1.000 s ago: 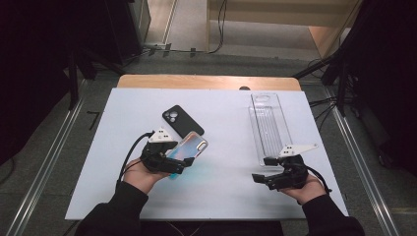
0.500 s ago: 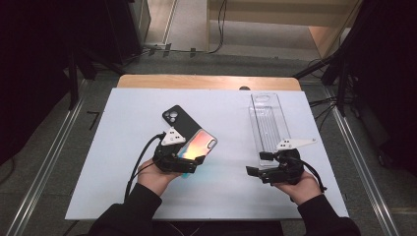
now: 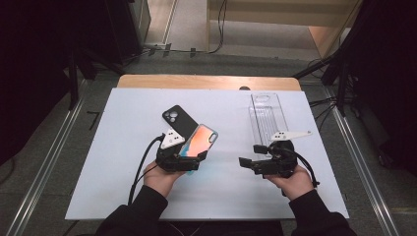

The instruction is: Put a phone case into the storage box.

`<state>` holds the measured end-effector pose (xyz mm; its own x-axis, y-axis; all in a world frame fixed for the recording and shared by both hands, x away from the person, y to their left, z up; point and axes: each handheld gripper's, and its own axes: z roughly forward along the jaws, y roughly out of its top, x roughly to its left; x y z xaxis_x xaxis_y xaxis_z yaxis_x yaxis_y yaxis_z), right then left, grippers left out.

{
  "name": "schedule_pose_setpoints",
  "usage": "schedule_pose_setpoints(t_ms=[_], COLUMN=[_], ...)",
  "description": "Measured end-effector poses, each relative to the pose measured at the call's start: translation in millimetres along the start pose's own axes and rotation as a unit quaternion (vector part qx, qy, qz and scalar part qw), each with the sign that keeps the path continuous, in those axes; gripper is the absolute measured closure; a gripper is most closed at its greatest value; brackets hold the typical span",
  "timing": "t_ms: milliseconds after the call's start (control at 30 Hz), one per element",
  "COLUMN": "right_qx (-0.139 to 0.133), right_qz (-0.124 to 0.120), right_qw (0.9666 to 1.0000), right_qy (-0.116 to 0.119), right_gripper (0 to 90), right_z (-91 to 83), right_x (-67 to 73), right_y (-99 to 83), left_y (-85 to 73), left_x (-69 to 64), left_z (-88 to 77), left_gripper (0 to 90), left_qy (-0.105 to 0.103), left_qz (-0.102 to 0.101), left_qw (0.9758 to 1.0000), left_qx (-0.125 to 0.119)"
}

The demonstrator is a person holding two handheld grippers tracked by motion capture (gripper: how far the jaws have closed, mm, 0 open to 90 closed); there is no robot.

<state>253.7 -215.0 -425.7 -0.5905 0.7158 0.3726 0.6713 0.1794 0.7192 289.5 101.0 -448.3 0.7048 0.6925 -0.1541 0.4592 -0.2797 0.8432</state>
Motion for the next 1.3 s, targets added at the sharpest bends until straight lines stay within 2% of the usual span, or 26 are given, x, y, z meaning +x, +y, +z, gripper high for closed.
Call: schedule_pose_setpoints(t_ms=[100, 200, 433, 633, 733, 867, 967, 1033, 1167, 1300], right_qx=[-0.008, -0.012, -0.02, -0.028, -0.023, -0.019, -0.02, -0.021, -0.025, -0.024], right_qz=[-0.004, 0.005, 0.014, 0.028, 0.027, 0.027, 0.03, 0.031, 0.032, 0.038], right_qw=[1.0, 0.9999, 0.9997, 0.9991, 0.9993, 0.9994, 0.9993, 0.9992, 0.9989, 0.9986], right_qy=[-0.004, -0.005, 0.007, 0.016, 0.016, 0.008, 0.011, 0.014, 0.022, 0.028], right_gripper=[15.2, 15.2, 15.2, 15.3, 15.3, 15.3, 15.3, 15.3, 15.3, 15.4], right_z=[2.5, 6.1, 13.2, 17.9, 22.3, 28.7, 32.8, 35.0, 39.1, 44.3], right_x=[3.8, 6.1, 10.2, 10.9, 10.9, 11.5, 12.7, 14.1, 17.1, 20.2], right_y=[5.7, 11.6, 25.0, 34.1, 37.7, 42.7, 46.0, 48.7, 54.7, 60.3], left_y=[-2.2, -3.0, -8.0, -13.5, -15.8, -18.3, -20.8, -22.8, -25.2, -25.4], left_x=[-2.6, -6.5, -14.1, -20.8, -22.1, -21.5, -21.3, -20.8, -20.0, -21.4], left_z=[0.6, 1.6, 3.8, 7.6, 7.9, 8.7, 9.1, 9.7, 11.8, 10.9], left_gripper=[17.4, 17.4, 17.3, 17.3, 17.3, 17.3, 17.3, 17.3, 17.3, 17.4], left_qy=[0.005, 0.008, 0.019, 0.019, 0.014, 0.012, 0.014, 0.014, 0.006, 0.011], left_qz=[0.005, 0.014, 0.038, 0.043, 0.037, 0.024, 0.014, 0.018, -0.002, 0.001], left_qw=[0.9999, 0.9997, 0.9983, 0.9975, 0.9969, 0.997, 0.9965, 0.9957, 0.996, 0.9949], left_qx=[-0.01, -0.016, -0.04, -0.053, -0.068, -0.073, -0.082, -0.09, -0.089, -0.1])
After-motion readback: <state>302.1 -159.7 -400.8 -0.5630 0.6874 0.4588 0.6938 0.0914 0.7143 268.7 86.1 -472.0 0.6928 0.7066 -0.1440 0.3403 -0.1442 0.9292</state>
